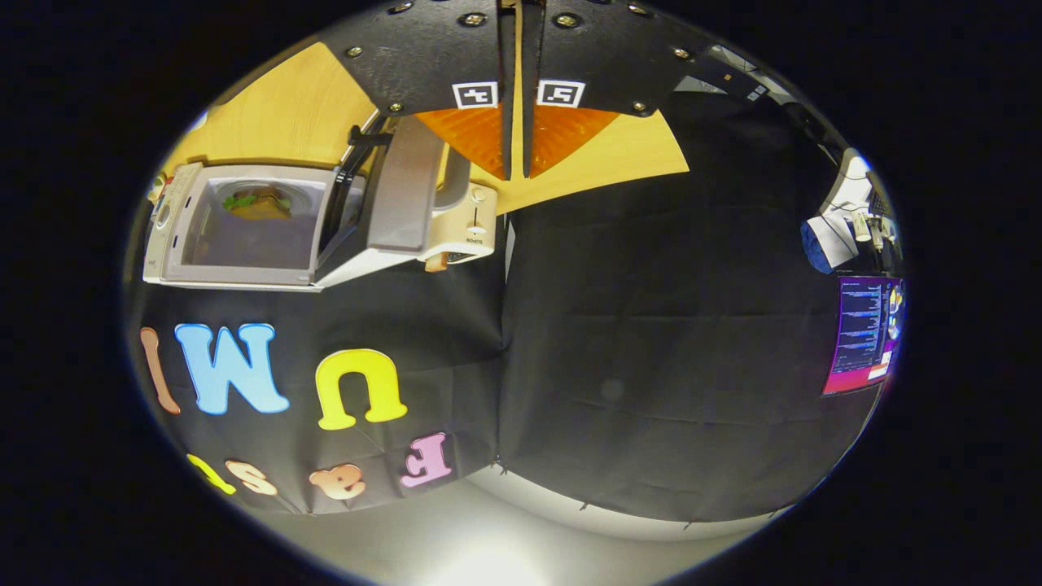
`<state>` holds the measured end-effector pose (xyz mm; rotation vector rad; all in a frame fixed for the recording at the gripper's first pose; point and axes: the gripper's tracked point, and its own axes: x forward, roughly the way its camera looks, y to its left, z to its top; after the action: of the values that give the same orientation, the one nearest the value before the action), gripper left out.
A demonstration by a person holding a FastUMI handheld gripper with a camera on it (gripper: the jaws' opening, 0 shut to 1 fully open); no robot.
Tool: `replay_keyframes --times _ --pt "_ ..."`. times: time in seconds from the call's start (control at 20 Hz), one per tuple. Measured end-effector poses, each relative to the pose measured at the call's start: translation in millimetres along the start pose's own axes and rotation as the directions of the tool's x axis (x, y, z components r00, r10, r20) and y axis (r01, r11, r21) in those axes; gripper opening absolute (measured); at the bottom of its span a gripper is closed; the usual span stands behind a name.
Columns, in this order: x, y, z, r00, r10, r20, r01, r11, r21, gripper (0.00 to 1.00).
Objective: Open the microwave, put the food inside, and close the microwave door.
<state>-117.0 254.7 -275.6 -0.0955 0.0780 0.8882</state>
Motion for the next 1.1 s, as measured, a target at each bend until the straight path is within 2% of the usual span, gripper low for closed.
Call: replay_keyframes --times 0.25,0.35,0.75,0.9,1.1 --pt "14.9 -33.4 -20.6 0.991 -0.116 -0.064 0.116 0.993 -0.011 0.04" --pt "3.2 -38.1 -17.3 0.991 -0.117 -0.060 0.117 0.993 -0.003 0.01" --pt "-44.0 -76.7 -16.7 0.977 -0.207 -0.053 0.207 0.978 0.003 0.01" --pt "-60.8 -104.5 -21.1 0.957 -0.283 -0.060 0.284 0.959 0.014 0.01" --pt "-75.8 -165.5 -30.4 0.911 -0.405 -0.079 0.408 0.913 0.020 0.01"
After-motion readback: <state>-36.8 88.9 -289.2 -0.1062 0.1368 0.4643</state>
